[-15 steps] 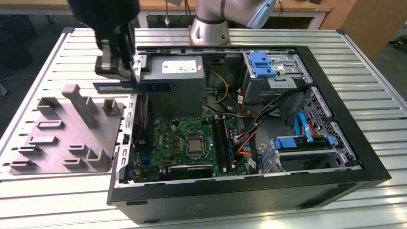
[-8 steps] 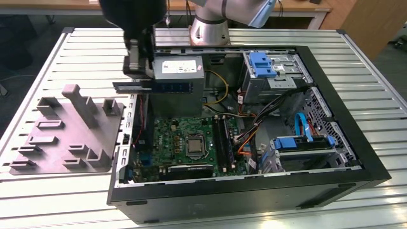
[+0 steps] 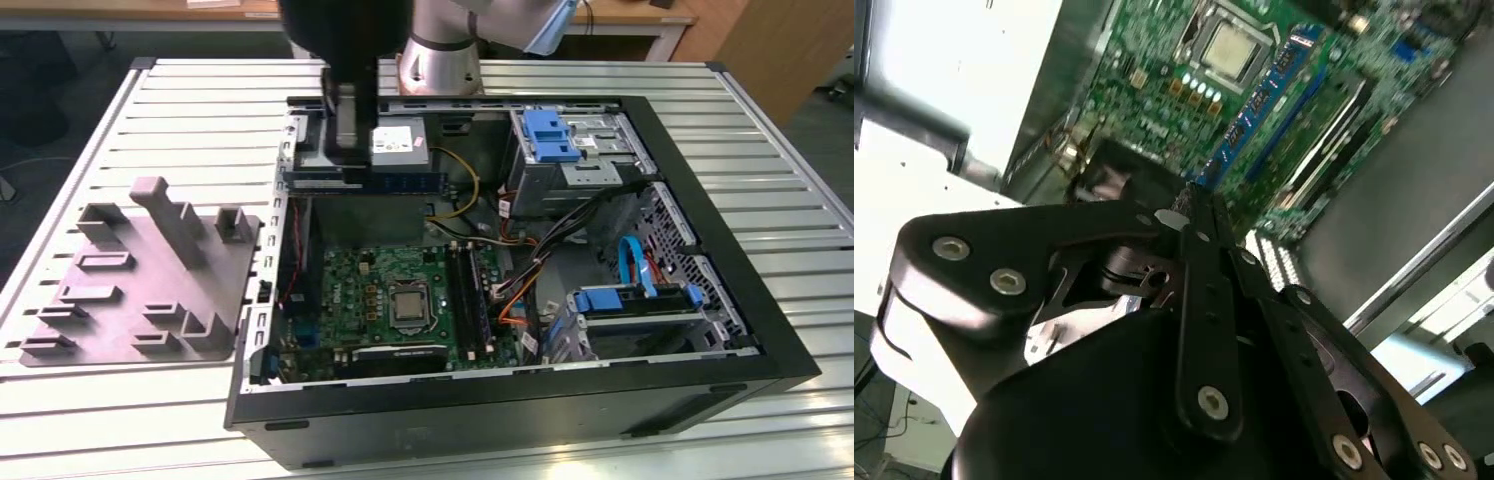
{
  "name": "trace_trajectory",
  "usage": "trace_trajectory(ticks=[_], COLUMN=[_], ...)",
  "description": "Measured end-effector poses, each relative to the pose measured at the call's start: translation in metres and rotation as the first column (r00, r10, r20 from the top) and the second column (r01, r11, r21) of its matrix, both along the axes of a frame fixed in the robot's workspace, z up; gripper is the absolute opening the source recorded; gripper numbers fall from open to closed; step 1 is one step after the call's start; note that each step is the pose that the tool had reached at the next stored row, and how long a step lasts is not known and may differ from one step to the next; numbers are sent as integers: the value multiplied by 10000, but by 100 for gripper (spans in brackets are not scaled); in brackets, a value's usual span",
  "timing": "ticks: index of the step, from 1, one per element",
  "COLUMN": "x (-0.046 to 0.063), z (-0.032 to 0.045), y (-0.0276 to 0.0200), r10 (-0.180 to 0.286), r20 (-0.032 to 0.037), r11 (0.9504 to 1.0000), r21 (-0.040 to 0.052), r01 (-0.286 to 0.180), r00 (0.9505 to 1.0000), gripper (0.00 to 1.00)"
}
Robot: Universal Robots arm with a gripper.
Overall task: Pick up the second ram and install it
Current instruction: 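Pick up the second ram and move it above second insertion slot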
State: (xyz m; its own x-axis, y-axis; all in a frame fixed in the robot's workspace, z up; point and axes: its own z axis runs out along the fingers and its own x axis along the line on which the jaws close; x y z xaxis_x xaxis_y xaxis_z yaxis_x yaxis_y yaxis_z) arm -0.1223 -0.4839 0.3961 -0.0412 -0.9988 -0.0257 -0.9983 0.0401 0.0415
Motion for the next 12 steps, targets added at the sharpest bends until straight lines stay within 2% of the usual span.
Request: trace_trajectory(ticks=[4,6,12], x=[184,348,363], z=[-2,-4,-5], y=[-6,-10,-10], r10=[-1,0,-1], r20=[-16,-28,-28], r11=[10000,10000,10000], r21=[0,0,1], r01=[1,0,1], r00=[10000,10000,10000], gripper=[11,11,11])
